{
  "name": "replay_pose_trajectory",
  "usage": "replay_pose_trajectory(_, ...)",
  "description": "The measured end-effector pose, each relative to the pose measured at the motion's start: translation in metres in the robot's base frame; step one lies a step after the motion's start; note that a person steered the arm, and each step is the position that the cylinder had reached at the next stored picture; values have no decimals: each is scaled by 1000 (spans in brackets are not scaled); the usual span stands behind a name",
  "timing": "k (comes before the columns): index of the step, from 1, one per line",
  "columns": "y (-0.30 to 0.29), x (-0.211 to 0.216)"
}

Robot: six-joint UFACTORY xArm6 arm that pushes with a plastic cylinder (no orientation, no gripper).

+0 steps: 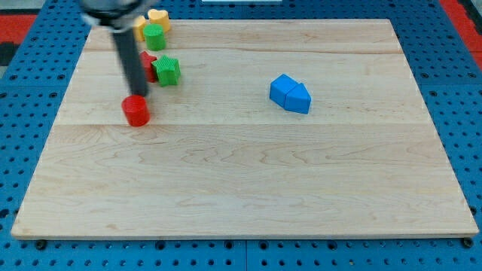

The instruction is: Go near the yellow hexagon

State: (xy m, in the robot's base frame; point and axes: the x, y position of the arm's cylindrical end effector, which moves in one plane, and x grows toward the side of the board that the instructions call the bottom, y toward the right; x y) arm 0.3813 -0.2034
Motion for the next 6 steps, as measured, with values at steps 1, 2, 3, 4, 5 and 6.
replay_pose_trajectory(1,-39,-9)
replay_pose_trajectory(2,-41,-30)
replay_pose_trajectory(3,-40,-53)
replay_pose_trajectory(4,-20,-80)
replay_pose_trajectory(5,8,-108)
replay_pose_trajectory(6,1,-119)
